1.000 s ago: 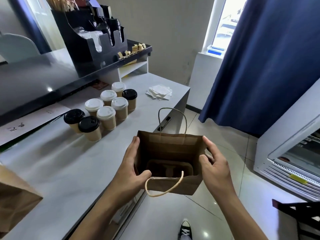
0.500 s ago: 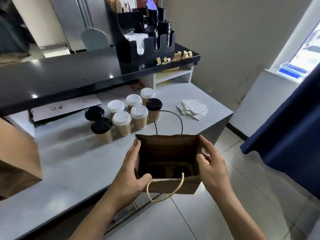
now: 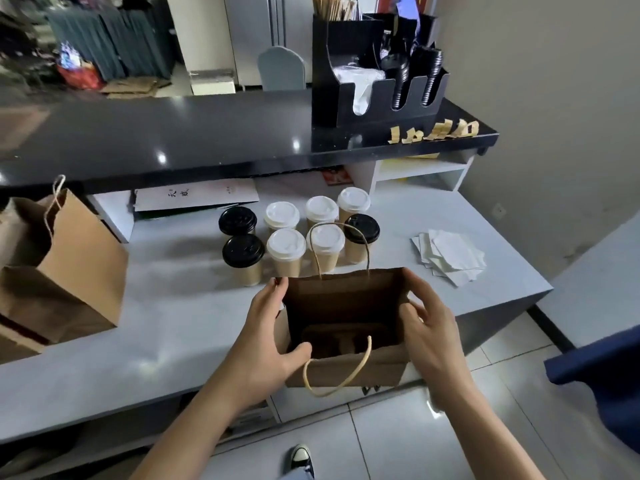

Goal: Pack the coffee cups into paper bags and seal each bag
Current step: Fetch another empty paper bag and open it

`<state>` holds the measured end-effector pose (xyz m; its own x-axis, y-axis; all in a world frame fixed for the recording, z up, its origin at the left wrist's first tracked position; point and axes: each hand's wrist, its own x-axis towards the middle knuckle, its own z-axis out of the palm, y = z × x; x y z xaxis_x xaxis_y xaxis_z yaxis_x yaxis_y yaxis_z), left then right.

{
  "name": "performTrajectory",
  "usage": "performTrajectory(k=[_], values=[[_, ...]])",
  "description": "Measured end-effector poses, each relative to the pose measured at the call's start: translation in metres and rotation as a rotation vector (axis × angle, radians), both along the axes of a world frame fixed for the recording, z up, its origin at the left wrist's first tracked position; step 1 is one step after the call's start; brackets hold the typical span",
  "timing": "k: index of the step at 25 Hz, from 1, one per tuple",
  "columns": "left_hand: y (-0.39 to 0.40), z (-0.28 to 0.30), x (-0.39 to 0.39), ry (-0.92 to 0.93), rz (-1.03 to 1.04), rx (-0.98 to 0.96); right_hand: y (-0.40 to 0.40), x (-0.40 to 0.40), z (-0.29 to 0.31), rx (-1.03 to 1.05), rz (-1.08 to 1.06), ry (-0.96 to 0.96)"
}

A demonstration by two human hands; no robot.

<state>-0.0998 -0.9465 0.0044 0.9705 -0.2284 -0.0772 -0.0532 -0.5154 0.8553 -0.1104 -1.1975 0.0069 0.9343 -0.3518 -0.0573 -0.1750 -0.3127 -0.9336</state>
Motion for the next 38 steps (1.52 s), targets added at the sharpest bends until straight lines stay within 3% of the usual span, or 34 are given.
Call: performTrajectory(k=[14,18,21,29,33,38], values=[[-0.001,0.006,0.073,-0.069,0.085,0.059,-0.008,0.107,-0.009,-0.007,0.085,0.058],[-0.006,0.013,0.083,-0.341,0.284,0.167,-0.014,0.121,-0.008,-0.012,0.141,0.064],[-0.009,0.021,0.092,-0.446,0.242,0.257,-0.017,0.128,-0.008,-0.01,0.182,0.064],[-0.025,0.021,0.102,-0.295,0.126,0.408,-0.044,0.144,-0.007,-0.014,0.328,0.053],[-0.022,0.018,0.103,-0.202,0.029,0.577,-0.054,0.149,-0.007,-0.007,0.368,0.031],[-0.026,0.017,0.099,-0.136,0.033,0.603,-0.068,0.174,0.002,-0.063,0.306,-0.097]])
